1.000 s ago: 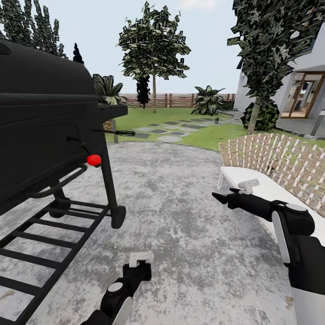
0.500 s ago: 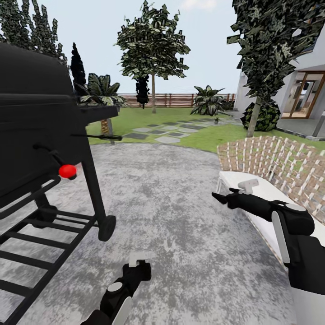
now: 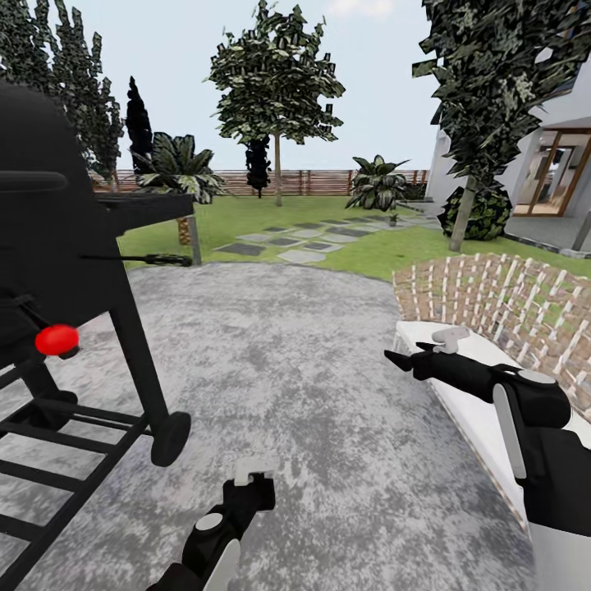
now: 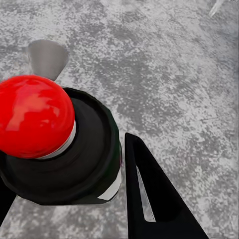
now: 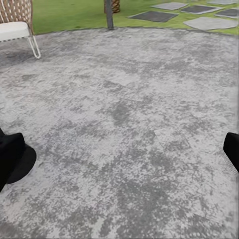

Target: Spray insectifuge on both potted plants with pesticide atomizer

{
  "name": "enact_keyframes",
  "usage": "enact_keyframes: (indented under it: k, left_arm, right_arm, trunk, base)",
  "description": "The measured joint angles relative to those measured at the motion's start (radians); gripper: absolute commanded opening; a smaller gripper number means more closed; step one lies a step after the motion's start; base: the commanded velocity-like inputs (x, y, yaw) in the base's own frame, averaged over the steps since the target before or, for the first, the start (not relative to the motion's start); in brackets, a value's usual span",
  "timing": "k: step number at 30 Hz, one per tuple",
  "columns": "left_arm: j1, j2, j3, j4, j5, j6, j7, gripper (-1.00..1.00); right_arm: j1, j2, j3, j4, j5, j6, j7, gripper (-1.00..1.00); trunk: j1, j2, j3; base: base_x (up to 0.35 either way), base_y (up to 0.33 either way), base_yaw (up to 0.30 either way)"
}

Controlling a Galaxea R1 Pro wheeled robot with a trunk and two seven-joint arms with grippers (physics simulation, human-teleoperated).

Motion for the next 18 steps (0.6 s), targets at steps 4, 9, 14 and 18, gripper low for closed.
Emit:
enact_keyframes:
  k: [4, 9, 14, 18]
  left_arm:
    - [0.0, 0.0, 0.0, 0.0, 0.0, 0.0, 0.0, -1.0]
    - [0.0, 0.0, 0.0, 0.0, 0.0, 0.0, 0.0, -1.0]
    - [0.0, 0.0, 0.0, 0.0, 0.0, 0.0, 0.0, -1.0]
    - [0.0, 0.0, 0.0, 0.0, 0.0, 0.0, 0.0, -1.0]
  right_arm:
    - [0.0, 0.002, 0.003, 0.0, 0.0, 0.006, -0.001, 1.0]
    - [0.008, 0.009, 0.077, 0.004, 0.001, 0.015, -0.003, 1.0]
    - [0.027, 0.011, 0.156, 0.004, 0.001, 0.016, -0.005, 1.0]
    - [0.036, 0.012, 0.173, 0.005, 0.001, 0.017, -0.004, 1.0]
  trunk:
    - [0.0, 0.0, 0.0]
    - [0.0, 0.0, 0.0]
    - [0.0, 0.0, 0.0]
    - [0.0, 0.0, 0.0]
  base:
    - [0.329, -0.084, 0.0]
    - [0.329, -0.076, 0.0]
    - [0.33, -0.074, 0.0]
    - [0.329, -0.074, 0.0]
